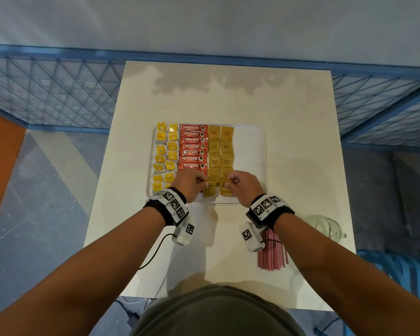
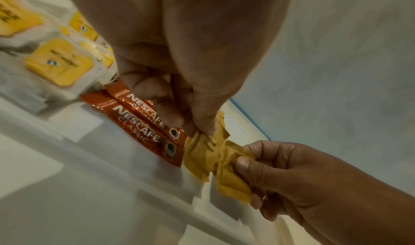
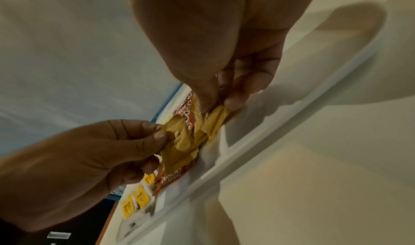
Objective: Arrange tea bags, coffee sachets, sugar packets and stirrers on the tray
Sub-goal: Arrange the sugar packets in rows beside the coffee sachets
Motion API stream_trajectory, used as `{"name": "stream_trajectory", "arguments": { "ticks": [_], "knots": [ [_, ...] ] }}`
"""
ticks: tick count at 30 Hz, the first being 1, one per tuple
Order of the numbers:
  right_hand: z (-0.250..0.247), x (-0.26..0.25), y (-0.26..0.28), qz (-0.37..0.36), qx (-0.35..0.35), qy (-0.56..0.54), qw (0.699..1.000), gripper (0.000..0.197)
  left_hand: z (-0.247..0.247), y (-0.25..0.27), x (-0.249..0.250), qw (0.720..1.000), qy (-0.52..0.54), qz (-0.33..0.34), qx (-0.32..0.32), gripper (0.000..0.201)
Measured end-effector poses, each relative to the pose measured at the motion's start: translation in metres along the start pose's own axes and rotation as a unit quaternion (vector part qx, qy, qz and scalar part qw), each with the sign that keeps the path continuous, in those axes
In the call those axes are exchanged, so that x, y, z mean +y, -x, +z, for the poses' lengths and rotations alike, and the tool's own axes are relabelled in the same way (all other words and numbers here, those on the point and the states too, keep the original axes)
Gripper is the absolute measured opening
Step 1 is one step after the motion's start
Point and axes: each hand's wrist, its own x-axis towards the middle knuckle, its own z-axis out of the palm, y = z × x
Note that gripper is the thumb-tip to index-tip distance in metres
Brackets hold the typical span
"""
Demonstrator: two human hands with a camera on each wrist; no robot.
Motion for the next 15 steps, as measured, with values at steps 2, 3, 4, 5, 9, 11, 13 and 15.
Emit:
{"name": "stream_trajectory", "arguments": {
  "ticks": [2,3,4,5,9,11,13,15],
  "knots": [
    [0.004,0.003,-0.001,0.016,-0.002,0.019,1.000,0.008,0.002,-0.004,0.001,1.000,-0.023,0.009,-0.005,0.008],
    [0.006,0.005,-0.002,0.022,0.000,0.027,0.999,0.009,0.004,-0.006,0.001,1.000,-0.030,0.009,-0.004,0.009],
    [0.008,0.007,-0.002,0.029,0.002,0.034,0.999,0.010,0.005,-0.007,0.001,0.999,-0.032,0.004,-0.004,0.009],
    [0.009,0.008,-0.003,0.035,0.004,0.038,0.999,0.011,0.006,-0.009,0.001,1.000,-0.031,0.001,-0.002,0.009],
    [0.009,0.008,-0.004,0.049,0.013,0.074,0.996,0.015,0.011,-0.012,0.000,0.999,-0.038,-0.001,-0.005,0.007],
    [0.008,0.008,-0.003,0.050,0.020,0.091,0.994,0.016,0.013,-0.013,0.000,0.999,-0.044,-0.003,-0.003,0.007],
    [0.008,0.008,-0.002,0.052,0.021,0.103,0.993,0.018,0.015,-0.014,0.000,0.999,-0.049,-0.010,-0.003,0.006],
    [0.007,0.008,-0.001,0.050,0.019,0.109,0.993,0.019,0.017,-0.014,-0.001,0.998,-0.060,-0.018,-0.010,0.006]
  ]
}}
